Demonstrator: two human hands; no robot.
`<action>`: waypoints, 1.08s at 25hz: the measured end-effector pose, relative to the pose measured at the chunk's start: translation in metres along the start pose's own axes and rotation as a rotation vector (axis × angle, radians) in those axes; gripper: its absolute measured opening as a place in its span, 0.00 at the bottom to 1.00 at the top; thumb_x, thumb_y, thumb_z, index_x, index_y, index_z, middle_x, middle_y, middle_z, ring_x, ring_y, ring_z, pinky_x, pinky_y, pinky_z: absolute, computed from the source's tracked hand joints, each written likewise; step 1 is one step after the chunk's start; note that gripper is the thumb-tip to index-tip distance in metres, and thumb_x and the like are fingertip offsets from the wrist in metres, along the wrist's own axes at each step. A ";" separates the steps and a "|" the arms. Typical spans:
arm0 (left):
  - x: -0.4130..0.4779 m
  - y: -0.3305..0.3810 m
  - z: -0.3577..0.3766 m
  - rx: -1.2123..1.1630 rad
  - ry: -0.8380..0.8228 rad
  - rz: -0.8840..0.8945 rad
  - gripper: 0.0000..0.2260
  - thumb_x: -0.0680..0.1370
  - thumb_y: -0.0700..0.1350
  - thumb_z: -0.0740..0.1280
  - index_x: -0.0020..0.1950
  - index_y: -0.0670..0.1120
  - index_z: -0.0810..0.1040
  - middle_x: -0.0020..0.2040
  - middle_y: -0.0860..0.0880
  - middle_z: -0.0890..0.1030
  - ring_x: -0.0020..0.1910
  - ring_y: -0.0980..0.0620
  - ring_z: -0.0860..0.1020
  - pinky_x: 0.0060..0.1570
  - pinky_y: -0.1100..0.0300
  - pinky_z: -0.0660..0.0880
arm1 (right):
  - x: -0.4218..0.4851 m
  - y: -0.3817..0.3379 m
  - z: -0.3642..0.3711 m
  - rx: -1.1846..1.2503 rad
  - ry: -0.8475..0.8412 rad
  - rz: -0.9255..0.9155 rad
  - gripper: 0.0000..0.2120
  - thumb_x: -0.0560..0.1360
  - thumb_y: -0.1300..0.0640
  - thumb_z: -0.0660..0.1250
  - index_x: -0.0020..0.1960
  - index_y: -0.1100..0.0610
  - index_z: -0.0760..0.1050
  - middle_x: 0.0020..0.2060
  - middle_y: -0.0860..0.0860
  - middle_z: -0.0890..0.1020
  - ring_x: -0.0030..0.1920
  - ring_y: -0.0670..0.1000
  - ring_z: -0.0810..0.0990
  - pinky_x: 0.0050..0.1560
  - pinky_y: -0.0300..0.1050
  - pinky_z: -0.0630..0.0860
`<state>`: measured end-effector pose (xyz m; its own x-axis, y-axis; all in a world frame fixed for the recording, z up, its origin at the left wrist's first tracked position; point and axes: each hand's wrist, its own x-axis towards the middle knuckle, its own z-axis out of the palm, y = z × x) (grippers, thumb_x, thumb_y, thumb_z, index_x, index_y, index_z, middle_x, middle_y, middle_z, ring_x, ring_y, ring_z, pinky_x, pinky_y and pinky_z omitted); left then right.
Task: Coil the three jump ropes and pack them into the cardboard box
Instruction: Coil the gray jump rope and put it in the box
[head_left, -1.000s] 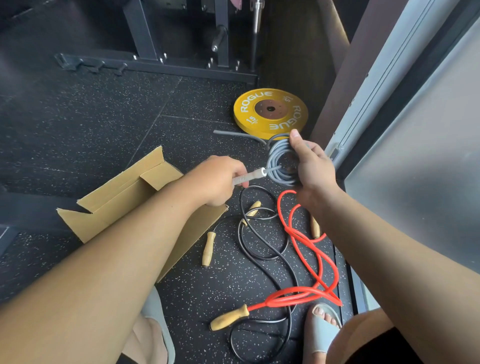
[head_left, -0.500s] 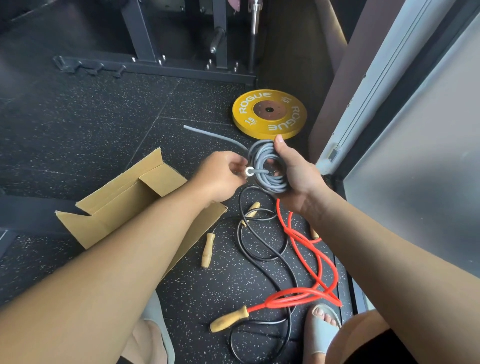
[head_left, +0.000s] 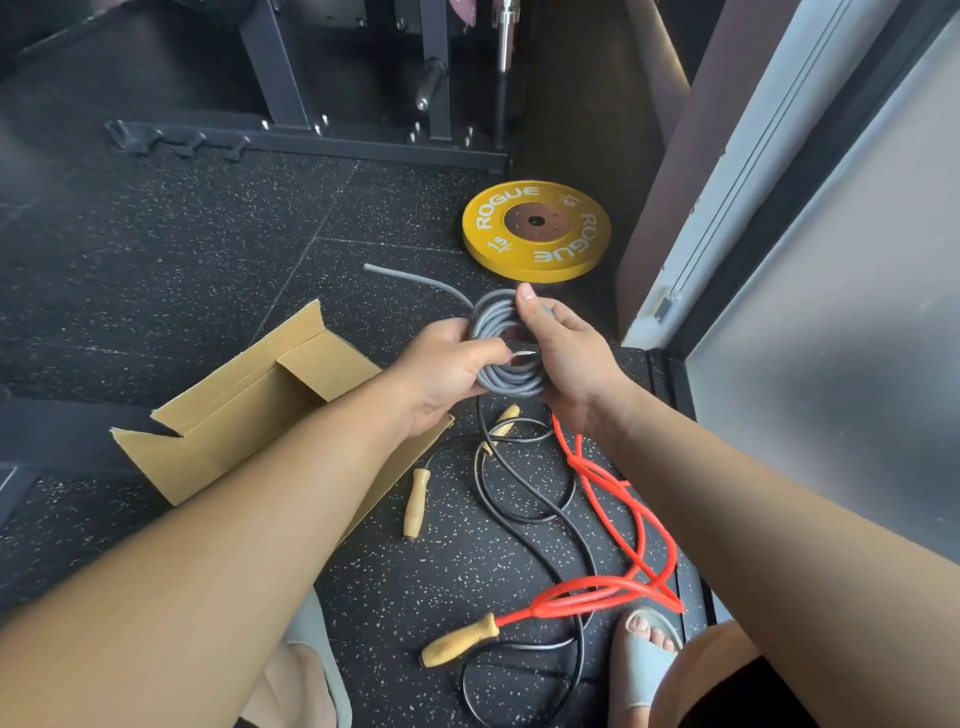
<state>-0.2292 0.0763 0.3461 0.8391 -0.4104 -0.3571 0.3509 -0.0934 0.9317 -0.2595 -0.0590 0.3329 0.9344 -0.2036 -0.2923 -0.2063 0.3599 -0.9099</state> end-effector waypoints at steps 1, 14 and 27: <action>0.003 -0.002 -0.007 0.056 0.045 0.006 0.10 0.75 0.35 0.67 0.57 0.39 0.80 0.52 0.37 0.84 0.49 0.45 0.83 0.56 0.49 0.80 | 0.003 0.003 0.003 -0.030 0.007 -0.011 0.13 0.78 0.45 0.71 0.49 0.55 0.79 0.44 0.56 0.85 0.46 0.56 0.83 0.59 0.59 0.80; -0.003 -0.053 -0.212 0.772 0.199 -0.171 0.12 0.73 0.45 0.73 0.56 0.50 0.79 0.49 0.50 0.83 0.51 0.49 0.81 0.55 0.53 0.77 | 0.058 0.102 0.139 -0.793 -0.418 -0.185 0.05 0.81 0.53 0.68 0.53 0.54 0.79 0.42 0.50 0.84 0.41 0.46 0.81 0.45 0.44 0.76; 0.083 -0.219 -0.325 1.299 -0.007 -0.436 0.27 0.71 0.45 0.77 0.68 0.44 0.74 0.63 0.44 0.80 0.60 0.41 0.78 0.57 0.54 0.75 | 0.153 0.291 0.219 -1.481 -0.706 0.149 0.15 0.80 0.52 0.69 0.64 0.58 0.76 0.51 0.56 0.81 0.50 0.56 0.81 0.50 0.47 0.78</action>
<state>-0.1014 0.3575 0.0909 0.7584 -0.1333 -0.6380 -0.0590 -0.9889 0.1365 -0.1129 0.2135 0.0878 0.7356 0.3298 -0.5918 0.0058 -0.8765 -0.4813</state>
